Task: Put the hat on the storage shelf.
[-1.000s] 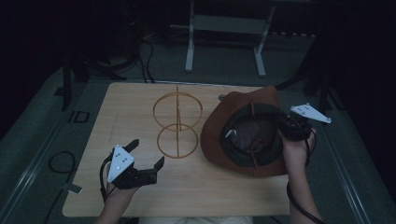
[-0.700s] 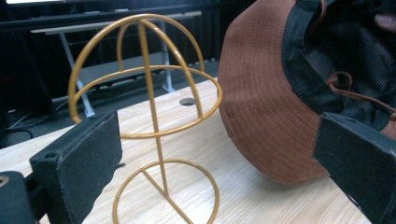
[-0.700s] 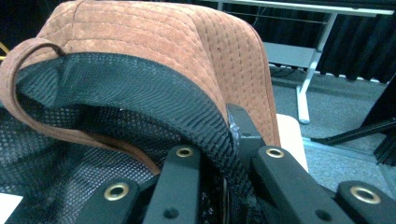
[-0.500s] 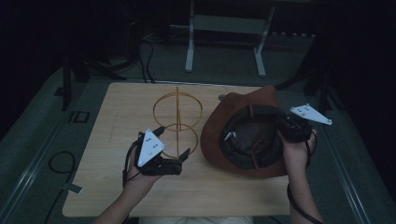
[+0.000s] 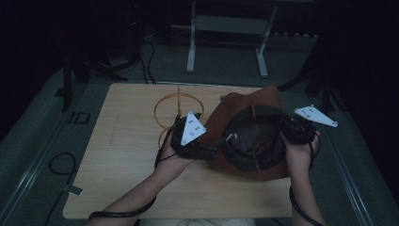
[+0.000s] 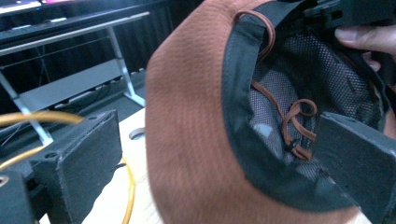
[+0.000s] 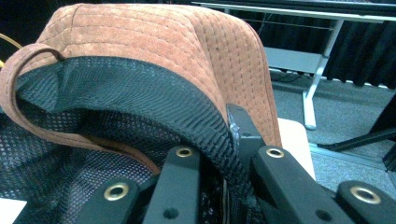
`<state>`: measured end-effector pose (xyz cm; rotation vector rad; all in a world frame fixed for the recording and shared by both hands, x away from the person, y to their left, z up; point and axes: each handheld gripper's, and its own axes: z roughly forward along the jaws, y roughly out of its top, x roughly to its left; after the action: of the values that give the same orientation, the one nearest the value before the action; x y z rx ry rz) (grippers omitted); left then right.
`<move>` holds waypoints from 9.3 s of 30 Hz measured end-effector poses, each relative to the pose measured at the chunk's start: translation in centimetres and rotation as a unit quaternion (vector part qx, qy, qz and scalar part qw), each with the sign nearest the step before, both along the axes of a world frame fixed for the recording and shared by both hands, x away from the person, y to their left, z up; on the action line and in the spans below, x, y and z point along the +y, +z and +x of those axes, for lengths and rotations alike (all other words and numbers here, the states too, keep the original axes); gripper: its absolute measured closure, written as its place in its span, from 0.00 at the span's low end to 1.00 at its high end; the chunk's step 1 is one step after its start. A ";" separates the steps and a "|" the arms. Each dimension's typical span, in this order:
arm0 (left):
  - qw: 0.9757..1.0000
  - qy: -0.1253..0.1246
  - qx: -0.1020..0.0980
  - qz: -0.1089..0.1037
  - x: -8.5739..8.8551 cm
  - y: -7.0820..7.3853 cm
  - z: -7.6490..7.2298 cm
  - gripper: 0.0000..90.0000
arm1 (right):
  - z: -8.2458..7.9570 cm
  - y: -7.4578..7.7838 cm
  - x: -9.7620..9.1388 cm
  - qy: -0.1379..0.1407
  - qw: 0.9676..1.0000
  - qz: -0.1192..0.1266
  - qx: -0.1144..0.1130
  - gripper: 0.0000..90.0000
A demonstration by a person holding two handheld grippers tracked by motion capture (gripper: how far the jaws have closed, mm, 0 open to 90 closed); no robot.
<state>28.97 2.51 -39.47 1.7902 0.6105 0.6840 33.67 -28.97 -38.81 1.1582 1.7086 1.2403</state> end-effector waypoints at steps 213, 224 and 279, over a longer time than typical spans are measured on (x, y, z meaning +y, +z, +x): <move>0.998 0.001 -0.010 -0.066 14.1 -8.4 -4.4 0.12 | 4.9 3.2 3.6 0.241 0.968 0.057 -0.029 0.97; 0.994 0.077 0.019 -0.080 18.4 -13.4 -6.7 0.12 | 7.5 6.2 7.1 0.243 0.967 0.066 -0.040 0.97; 0.986 0.114 0.036 -0.112 20.7 -15.8 -7.2 0.12 | 8.6 4.5 28.6 0.392 0.917 -0.041 0.056 0.16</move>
<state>21.73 23.22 -55.26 1.5549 0.9160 0.6766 42.25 -0.34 -34.33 0.4793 2.4049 1.5443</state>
